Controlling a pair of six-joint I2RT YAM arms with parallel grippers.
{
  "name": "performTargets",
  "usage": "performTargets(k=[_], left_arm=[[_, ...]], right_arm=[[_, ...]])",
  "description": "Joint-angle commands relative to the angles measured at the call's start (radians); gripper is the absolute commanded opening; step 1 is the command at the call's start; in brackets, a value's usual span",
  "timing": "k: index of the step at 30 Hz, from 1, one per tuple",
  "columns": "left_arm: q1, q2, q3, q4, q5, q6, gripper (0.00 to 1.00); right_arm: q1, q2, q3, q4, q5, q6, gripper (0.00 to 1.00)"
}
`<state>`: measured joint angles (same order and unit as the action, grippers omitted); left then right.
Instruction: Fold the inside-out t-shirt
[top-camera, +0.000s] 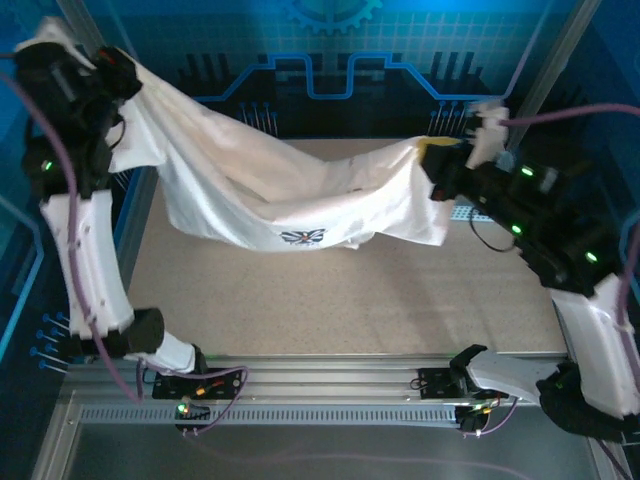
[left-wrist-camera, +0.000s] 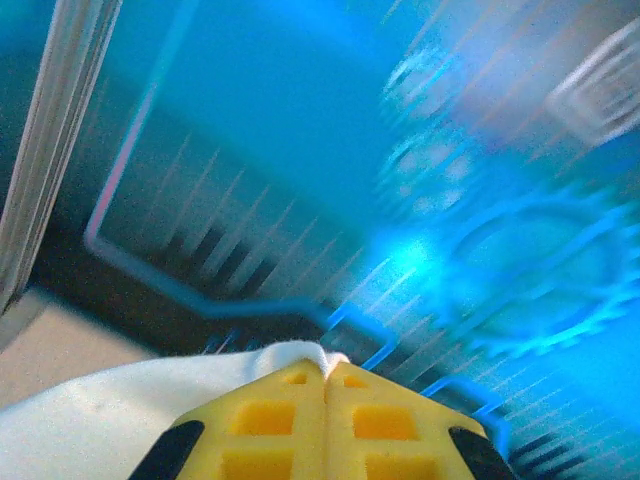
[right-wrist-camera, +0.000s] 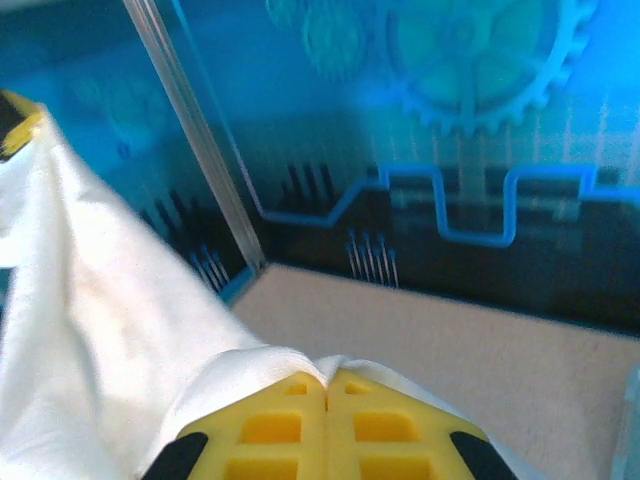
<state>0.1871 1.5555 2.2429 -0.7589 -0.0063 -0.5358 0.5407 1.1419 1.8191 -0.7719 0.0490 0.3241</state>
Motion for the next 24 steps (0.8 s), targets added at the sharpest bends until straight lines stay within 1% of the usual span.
performTargets(k=[1,3,4,6,8,10,13,14,17,19,21,24], left_arm=[[0.013,-0.035,-0.030,-0.067,0.014,0.006,0.00],[0.034,-0.089,-0.060,-0.025,-0.003,0.005,0.00],[0.050,-0.111,-0.063,-0.010,-0.014,0.004,0.00],[0.092,-0.128,-0.033,-0.002,-0.017,0.003,0.00],[0.140,-0.104,0.056,-0.042,-0.013,0.009,0.00],[0.192,-0.076,0.139,-0.084,0.000,-0.003,0.00],[0.262,-0.111,0.160,-0.056,0.018,-0.026,0.00],[0.267,-0.132,0.151,-0.032,0.020,-0.023,0.00],[0.267,-0.199,0.080,0.035,0.035,-0.031,0.00],[0.266,-0.221,0.003,0.053,0.084,-0.045,0.00],[0.266,-0.224,-0.112,0.054,0.142,-0.055,0.00],[0.267,-0.235,-0.348,0.029,0.179,-0.076,0.00]], right_arm=[[0.021,0.004,-0.001,-0.016,-0.107,0.012,0.00],[0.073,-0.001,-0.003,0.000,-0.106,0.004,0.00],[0.114,0.000,-0.001,0.007,-0.102,-0.012,0.00],[0.225,0.021,0.018,0.005,-0.039,-0.050,0.00],[0.370,0.063,0.052,-0.008,0.066,-0.116,0.00],[0.488,0.106,0.108,-0.018,0.201,-0.181,0.00],[0.619,0.131,0.184,0.027,0.347,-0.298,0.00],[0.636,0.129,0.196,0.051,0.374,-0.315,0.00],[0.641,0.117,0.220,0.091,0.407,-0.343,0.00],[0.640,0.114,0.190,0.109,0.451,-0.357,0.00],[0.624,0.124,0.149,0.100,0.467,-0.345,0.00],[0.582,0.144,0.036,0.086,0.426,-0.277,0.00]])
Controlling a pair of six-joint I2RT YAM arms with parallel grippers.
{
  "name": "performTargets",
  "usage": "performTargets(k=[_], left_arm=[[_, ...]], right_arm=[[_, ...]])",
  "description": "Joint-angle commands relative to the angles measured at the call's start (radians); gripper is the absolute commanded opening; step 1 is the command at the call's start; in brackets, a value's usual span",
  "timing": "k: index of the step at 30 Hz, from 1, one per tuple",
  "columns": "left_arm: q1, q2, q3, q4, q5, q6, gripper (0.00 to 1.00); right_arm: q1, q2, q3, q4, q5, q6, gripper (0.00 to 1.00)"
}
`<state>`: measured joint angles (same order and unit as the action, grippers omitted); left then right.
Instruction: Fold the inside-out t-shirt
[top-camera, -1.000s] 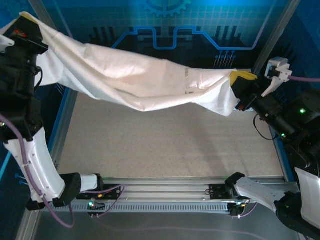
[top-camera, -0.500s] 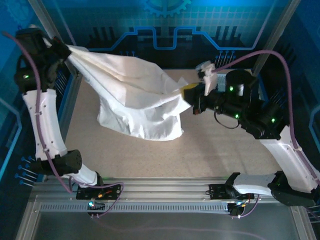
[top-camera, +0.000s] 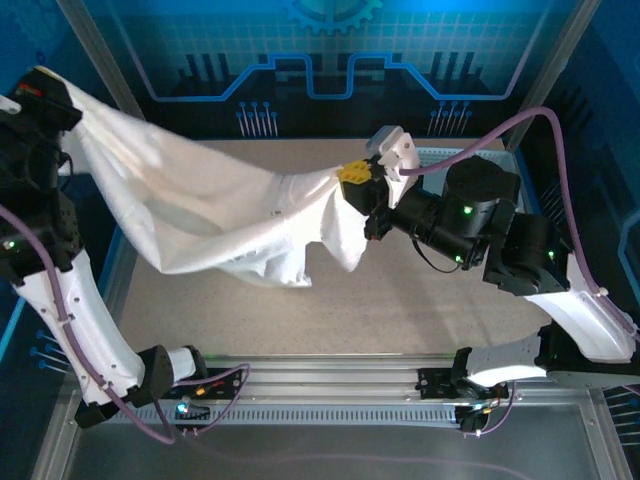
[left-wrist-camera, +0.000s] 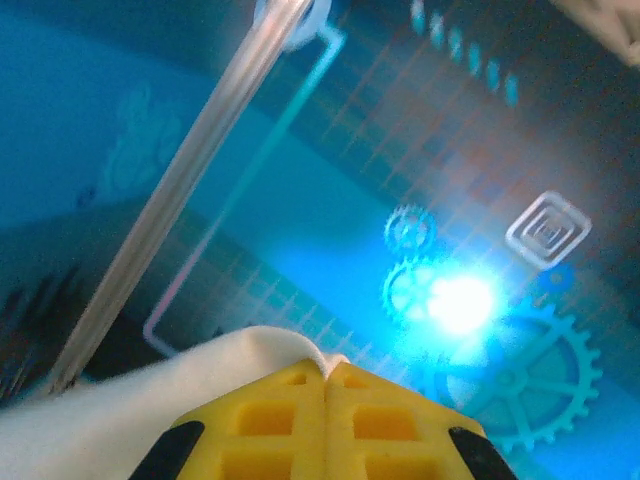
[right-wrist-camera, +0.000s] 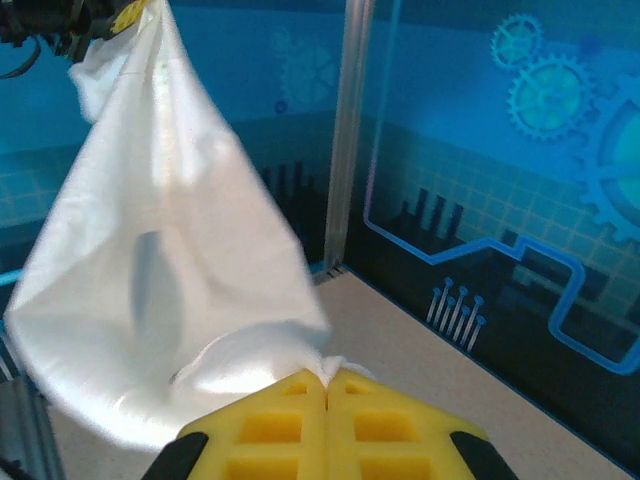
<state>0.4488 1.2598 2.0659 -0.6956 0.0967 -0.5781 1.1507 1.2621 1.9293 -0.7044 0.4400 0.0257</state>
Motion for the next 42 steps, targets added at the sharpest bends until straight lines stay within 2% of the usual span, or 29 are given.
performTargets(k=[1,3,6,8,13,16,18,20,22,25,30,33,37,40,42], left_arm=[[0.005,0.047,-0.275,-0.022,0.080,-0.039,0.00],[0.009,0.036,-0.392,-0.005,0.075,-0.054,0.00],[0.050,0.066,-0.350,-0.059,0.062,-0.069,0.00],[0.099,0.090,-0.243,-0.098,0.083,-0.092,0.00],[0.193,0.157,0.086,-0.148,0.067,-0.095,0.00],[0.210,0.255,0.336,-0.201,0.084,-0.106,0.00],[0.208,0.325,0.485,-0.192,0.143,-0.145,0.00],[0.186,0.355,0.505,-0.110,0.209,-0.199,0.00],[0.104,0.388,0.507,-0.054,0.219,-0.185,0.00],[-0.115,0.462,0.530,-0.070,0.160,-0.064,0.00],[-0.464,0.627,0.433,-0.054,0.047,0.062,0.00],[-0.638,0.799,0.490,-0.081,0.020,0.095,0.00],[-0.806,1.010,0.583,-0.109,0.024,0.098,0.00],[-0.880,1.101,0.584,-0.097,0.037,0.087,0.00],[-0.902,1.133,0.585,-0.119,0.059,0.072,0.00]], right_arm=[[-0.052,0.030,-0.117,0.016,0.005,0.064,0.00],[-0.101,0.050,-0.159,0.002,-0.078,0.140,0.00],[-0.121,0.071,-0.138,-0.010,-0.160,0.183,0.00],[-0.102,0.084,-0.091,-0.014,-0.207,0.177,0.00],[0.044,0.145,-0.044,0.043,-0.203,0.140,0.00],[0.101,0.184,-0.071,0.100,-0.190,0.168,0.00],[0.136,0.200,-0.106,0.148,-0.146,0.184,0.00],[0.139,0.203,-0.140,0.178,-0.119,0.233,0.00],[0.123,0.199,-0.178,0.180,-0.084,0.316,0.00],[0.074,0.146,-0.301,0.192,-0.045,0.450,0.00],[-0.043,-0.067,-0.690,0.257,0.015,0.710,0.00],[-0.108,-0.238,-0.892,0.202,0.089,0.862,0.00],[-0.139,-0.465,-1.084,0.084,0.176,1.003,0.00],[-0.158,-0.567,-1.146,0.009,0.177,1.041,0.00],[-0.185,-0.583,-1.160,-0.011,0.136,1.043,0.00]])
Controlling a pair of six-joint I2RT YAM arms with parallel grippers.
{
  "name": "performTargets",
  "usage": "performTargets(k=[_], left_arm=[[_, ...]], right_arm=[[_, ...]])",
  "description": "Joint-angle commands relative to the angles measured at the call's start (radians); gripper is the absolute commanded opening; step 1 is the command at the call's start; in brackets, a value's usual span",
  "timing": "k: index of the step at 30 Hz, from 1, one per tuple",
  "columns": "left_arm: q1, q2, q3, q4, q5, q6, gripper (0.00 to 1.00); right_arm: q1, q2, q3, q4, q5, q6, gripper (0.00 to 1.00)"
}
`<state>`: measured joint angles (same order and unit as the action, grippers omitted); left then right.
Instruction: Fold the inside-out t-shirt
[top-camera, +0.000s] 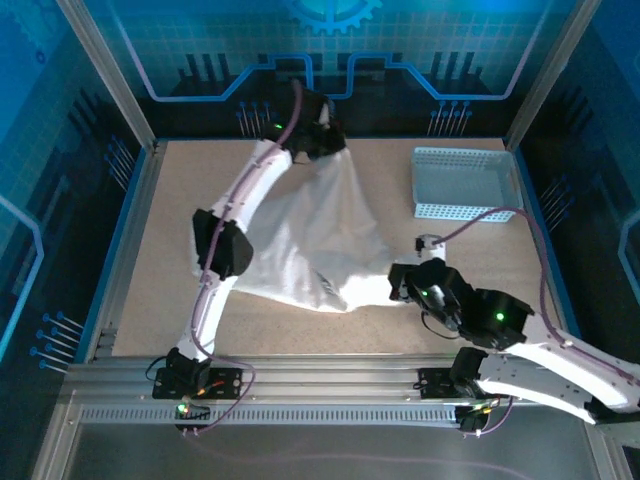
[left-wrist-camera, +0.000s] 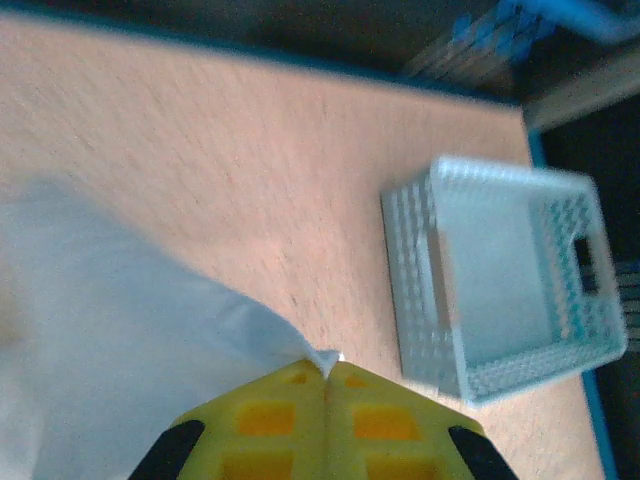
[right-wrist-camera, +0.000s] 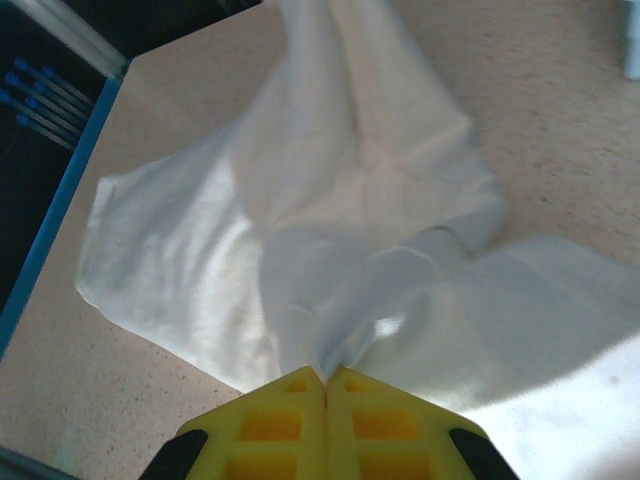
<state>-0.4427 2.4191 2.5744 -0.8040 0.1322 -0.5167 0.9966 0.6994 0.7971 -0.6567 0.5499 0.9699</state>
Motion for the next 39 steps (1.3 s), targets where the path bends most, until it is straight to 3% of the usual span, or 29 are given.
performTargets(k=[1,8,14,17,20,23,26,32,39], left_arm=[[-0.019,-0.022,0.070,-0.030,0.020,0.009,0.00],[-0.054,-0.176,-0.223,-0.028,0.067,0.043,0.02],[-0.013,-0.235,-0.206,-0.268,0.024,0.135,0.70],[0.040,-0.284,-0.223,-0.416,-0.125,0.148,0.84],[0.065,-0.424,-0.429,-0.419,-0.390,0.155,0.95],[0.167,-0.560,-0.710,-0.318,-0.410,0.089,0.93],[0.236,-0.564,-0.835,-0.276,-0.452,0.094,0.91],[0.252,-0.425,-0.833,-0.229,-0.470,0.156,0.90],[0.265,-0.309,-0.774,-0.194,-0.463,0.187,0.81]], right_arm=[[-0.044,-0.017,-0.033,-0.060,-0.001,0.096,0.00],[-0.117,0.075,-0.039,0.015,-0.135,0.044,0.00],[-0.146,0.125,0.008,0.040,-0.165,-0.010,0.00],[-0.170,0.105,0.010,0.019,-0.157,-0.020,0.00],[-0.204,0.091,-0.001,-0.015,-0.156,-0.016,0.00],[-0.231,0.082,-0.032,-0.008,-0.179,-0.013,0.00],[-0.250,0.080,-0.050,0.010,-0.205,-0.013,0.00],[-0.268,0.075,-0.052,0.007,-0.220,-0.029,0.00],[-0.291,0.033,-0.087,-0.007,-0.228,-0.035,0.00]])
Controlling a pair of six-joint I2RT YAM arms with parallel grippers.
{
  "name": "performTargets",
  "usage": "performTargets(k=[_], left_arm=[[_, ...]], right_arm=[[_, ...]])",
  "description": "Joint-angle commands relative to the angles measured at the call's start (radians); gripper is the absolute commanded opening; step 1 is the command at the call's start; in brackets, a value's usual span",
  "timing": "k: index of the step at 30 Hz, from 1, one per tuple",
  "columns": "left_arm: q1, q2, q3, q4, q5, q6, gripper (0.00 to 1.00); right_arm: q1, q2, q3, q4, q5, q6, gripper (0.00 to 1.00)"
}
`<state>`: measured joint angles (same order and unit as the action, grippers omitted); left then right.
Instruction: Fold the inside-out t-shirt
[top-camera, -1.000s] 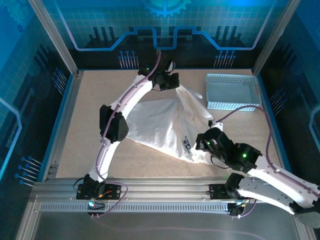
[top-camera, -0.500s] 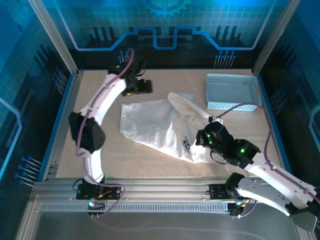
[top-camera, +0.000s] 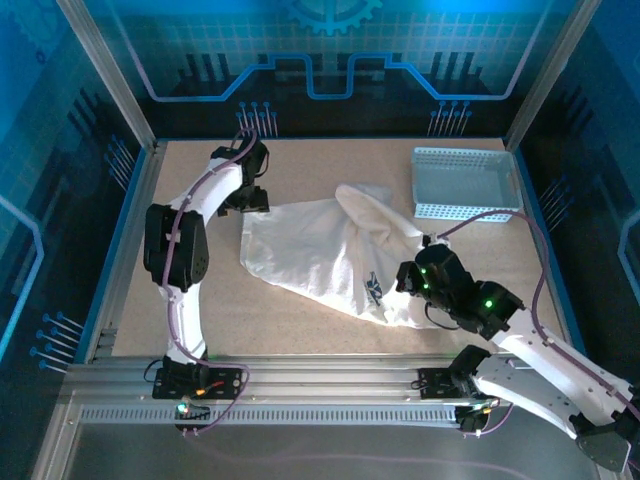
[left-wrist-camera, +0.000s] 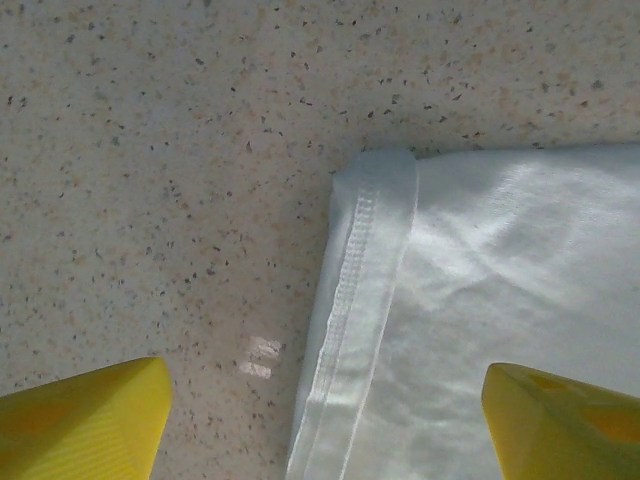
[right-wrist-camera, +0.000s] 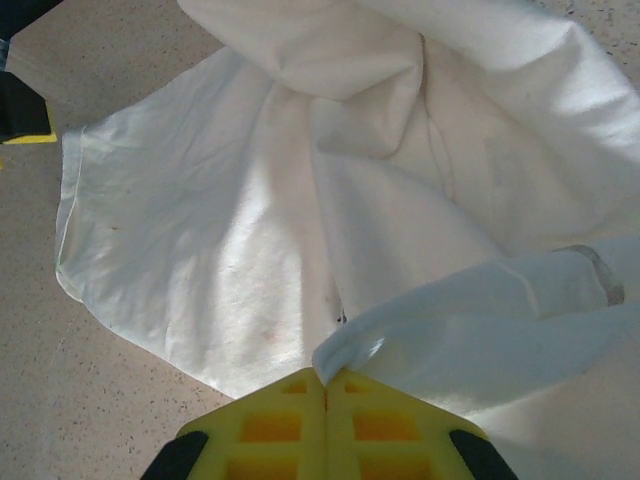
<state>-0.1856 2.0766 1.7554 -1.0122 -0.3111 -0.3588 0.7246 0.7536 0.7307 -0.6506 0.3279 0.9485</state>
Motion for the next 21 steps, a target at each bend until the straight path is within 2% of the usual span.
performTargets(k=[1,2,5,8,10,14,17,21], left_arm=[[0.010,0.047,0.051,0.018,-0.019,0.029,0.80],[0.011,0.061,0.059,0.023,-0.019,0.030,0.78],[0.012,0.118,0.100,0.015,-0.012,0.034,0.72],[0.012,0.149,0.124,0.015,-0.020,0.034,0.66],[0.013,0.167,0.146,0.008,-0.027,0.037,0.62],[0.013,0.188,0.172,-0.009,-0.067,0.047,0.60],[0.012,0.207,0.188,-0.021,-0.091,0.045,0.57],[0.013,0.233,0.207,-0.036,-0.098,0.045,0.51]], right_arm=[[-0.022,-0.023,-0.021,-0.021,-0.006,-0.016,0.00],[-0.027,-0.023,-0.019,-0.032,-0.006,-0.020,0.00],[-0.039,-0.021,-0.007,-0.053,-0.007,-0.045,0.21],[-0.045,0.004,0.050,-0.123,0.035,-0.092,0.48],[-0.050,0.048,0.127,-0.184,0.087,-0.149,0.59],[-0.053,0.195,0.302,-0.213,0.125,-0.290,0.67],[-0.045,0.352,0.410,-0.128,0.053,-0.404,0.68],[-0.013,0.610,0.572,-0.041,-0.031,-0.479,0.67]])
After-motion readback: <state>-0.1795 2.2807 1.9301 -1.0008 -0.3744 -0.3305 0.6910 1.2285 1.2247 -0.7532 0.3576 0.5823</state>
